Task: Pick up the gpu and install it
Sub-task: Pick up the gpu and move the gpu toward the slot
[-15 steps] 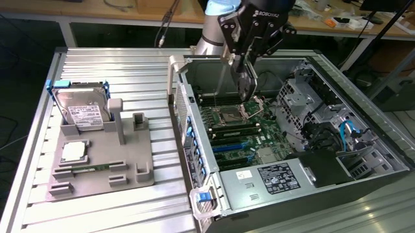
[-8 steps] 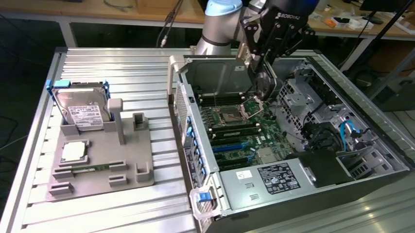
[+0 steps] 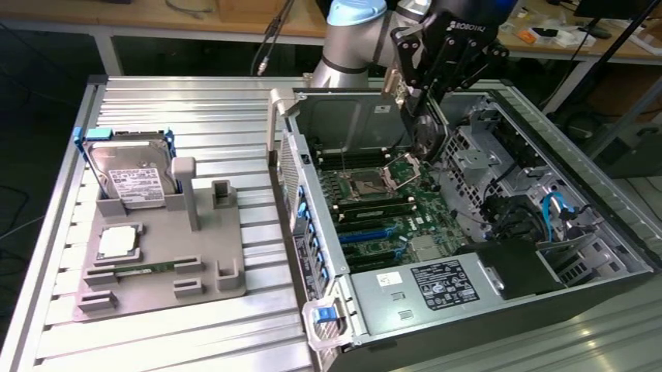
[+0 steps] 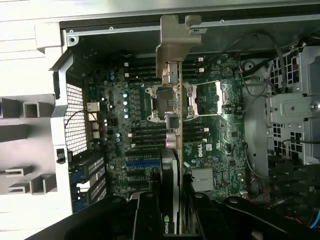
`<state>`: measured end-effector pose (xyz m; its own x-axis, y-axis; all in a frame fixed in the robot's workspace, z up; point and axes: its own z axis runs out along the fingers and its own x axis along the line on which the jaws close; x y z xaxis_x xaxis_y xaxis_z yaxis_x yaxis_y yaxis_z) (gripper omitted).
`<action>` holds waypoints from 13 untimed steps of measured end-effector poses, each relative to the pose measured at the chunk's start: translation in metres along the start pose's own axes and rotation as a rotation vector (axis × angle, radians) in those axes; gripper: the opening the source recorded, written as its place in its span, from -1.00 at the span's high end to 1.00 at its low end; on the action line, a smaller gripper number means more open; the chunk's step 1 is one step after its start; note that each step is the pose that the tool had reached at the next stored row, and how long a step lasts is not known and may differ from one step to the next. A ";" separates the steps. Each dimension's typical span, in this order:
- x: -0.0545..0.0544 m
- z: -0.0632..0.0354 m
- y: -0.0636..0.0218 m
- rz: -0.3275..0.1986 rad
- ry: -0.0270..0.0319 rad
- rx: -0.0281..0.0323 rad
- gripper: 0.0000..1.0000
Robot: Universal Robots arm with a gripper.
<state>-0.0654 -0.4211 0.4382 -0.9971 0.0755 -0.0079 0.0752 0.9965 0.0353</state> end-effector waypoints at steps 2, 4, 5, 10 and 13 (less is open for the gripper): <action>-0.001 0.0001 0.0001 -0.004 0.0002 -0.0003 0.46; -0.002 0.0001 0.0001 -0.029 0.0010 -0.0006 0.46; -0.002 0.0001 0.0001 -0.046 0.0016 -0.0006 0.46; -0.003 0.0002 0.0002 -0.144 0.0051 -0.0013 0.46; -0.004 0.0004 0.0003 -0.196 0.0069 -0.0017 0.46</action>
<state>-0.0611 -0.4211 0.4379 -0.9927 -0.1203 -0.0079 -0.1205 0.9921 0.0354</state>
